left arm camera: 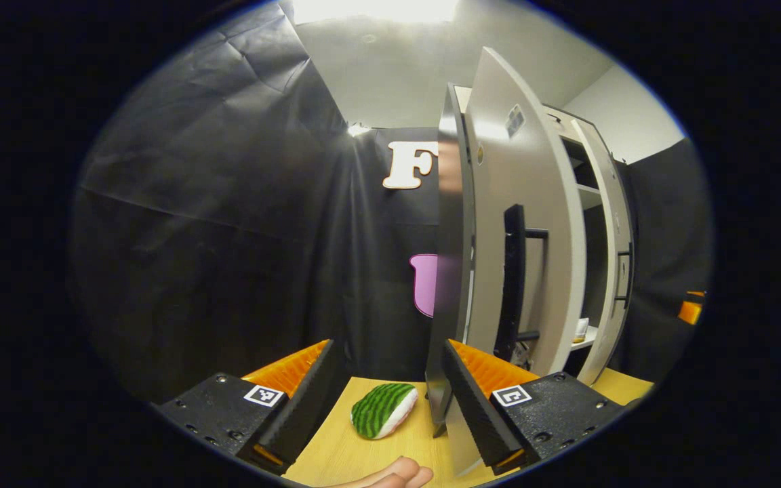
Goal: Grab one shoe with the right hand and put it into the shoe cabinet, grab the other shoe with the left hand and put it into the shoe cabinet; then close the right door with the right hand and the left door with the left hand.
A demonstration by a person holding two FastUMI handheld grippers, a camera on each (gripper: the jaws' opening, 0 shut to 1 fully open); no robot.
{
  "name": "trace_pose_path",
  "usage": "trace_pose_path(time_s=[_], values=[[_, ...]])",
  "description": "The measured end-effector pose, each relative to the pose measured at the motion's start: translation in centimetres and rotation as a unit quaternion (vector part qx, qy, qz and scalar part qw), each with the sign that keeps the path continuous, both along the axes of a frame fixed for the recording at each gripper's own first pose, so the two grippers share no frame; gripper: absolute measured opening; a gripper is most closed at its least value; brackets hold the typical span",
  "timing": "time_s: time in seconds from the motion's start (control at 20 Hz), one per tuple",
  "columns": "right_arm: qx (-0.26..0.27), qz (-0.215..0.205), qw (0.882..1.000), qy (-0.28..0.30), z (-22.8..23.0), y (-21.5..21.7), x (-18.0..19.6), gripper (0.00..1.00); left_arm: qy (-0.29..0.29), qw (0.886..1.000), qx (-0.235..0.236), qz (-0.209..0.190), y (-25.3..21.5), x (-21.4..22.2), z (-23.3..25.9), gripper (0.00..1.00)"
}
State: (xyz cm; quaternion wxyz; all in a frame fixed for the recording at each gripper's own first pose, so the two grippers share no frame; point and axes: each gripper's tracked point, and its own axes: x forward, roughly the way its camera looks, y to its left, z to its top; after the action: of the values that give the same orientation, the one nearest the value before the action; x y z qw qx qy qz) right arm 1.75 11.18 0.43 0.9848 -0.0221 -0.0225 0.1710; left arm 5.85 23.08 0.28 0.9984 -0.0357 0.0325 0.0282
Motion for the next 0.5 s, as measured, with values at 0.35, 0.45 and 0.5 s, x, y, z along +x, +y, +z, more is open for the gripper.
trace_pose_path(time_s=[0.35, 0.45, 0.5], values=[[-0.01, 0.018, 1.0, 0.006, -3.2, 1.8, -2.9, 0.98, -0.024, 0.999, 0.029, -0.025, -4.4, 2.6, 2.6, 0.85], [-0.007, 0.021, 1.0, 0.001, -3.2, 1.7, -3.4, 0.98, -0.012, 0.999, 0.016, -0.027, -5.3, 2.7, 2.4, 0.85], [-0.006, 0.019, 1.0, -0.002, -3.1, 1.5, -3.5, 0.98, -0.003, 0.999, 0.006, -0.036, -6.1, 2.6, 2.1, 0.82]])
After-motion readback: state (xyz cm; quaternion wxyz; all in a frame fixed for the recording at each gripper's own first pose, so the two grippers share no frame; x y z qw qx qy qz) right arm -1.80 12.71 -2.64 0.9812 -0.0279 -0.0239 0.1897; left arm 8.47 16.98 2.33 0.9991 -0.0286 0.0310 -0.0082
